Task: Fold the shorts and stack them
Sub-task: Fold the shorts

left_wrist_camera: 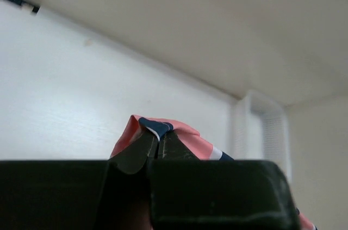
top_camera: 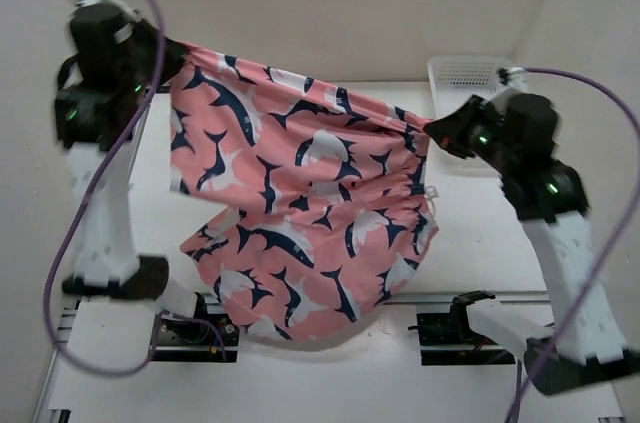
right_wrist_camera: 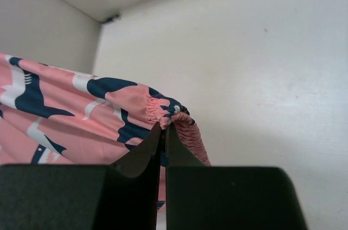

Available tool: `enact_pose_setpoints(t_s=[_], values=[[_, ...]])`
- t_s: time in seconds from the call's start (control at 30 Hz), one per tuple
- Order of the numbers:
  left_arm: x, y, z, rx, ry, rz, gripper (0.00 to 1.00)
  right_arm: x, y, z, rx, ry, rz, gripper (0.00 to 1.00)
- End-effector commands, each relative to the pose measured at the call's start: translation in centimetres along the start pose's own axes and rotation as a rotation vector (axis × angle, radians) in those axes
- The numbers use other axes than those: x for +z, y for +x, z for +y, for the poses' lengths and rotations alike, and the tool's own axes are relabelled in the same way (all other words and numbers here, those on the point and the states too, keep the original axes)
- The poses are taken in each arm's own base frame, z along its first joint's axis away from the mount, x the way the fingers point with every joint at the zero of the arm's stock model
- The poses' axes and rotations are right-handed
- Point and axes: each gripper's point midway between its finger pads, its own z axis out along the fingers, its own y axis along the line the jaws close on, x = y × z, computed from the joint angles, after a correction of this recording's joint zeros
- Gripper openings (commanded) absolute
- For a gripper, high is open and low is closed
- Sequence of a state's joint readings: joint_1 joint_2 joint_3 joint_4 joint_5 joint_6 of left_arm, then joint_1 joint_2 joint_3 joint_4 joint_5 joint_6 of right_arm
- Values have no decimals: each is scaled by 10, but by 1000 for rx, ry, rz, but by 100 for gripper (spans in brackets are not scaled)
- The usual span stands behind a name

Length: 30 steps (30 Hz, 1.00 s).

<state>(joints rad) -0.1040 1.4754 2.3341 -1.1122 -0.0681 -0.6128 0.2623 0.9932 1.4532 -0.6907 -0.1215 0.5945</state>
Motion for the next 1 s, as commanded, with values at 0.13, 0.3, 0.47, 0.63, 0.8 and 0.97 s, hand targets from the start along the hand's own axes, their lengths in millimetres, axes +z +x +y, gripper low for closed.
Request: enact_pose_setpoints(t_s=[0.13,0.3,0.47,0.63,0.8,0.97], values=[[166,49,97,44,-267,147,10,158,51,-94,40,217,132,0],[224,79,135,44,-313,238,10,238,93,-139,83,302,251,0],[252,83,142,54,-284,243,10,279,100,-138,124,266,310,0],[221,81,128,75,-235,273,10,287,98,-134,141,253,332,0],[150,134,132,86,-262,425,10,246,97,-130,125,262,339,0],[63,198,134,19,-240,573,10,197,114,-129,101,267,376,0]])
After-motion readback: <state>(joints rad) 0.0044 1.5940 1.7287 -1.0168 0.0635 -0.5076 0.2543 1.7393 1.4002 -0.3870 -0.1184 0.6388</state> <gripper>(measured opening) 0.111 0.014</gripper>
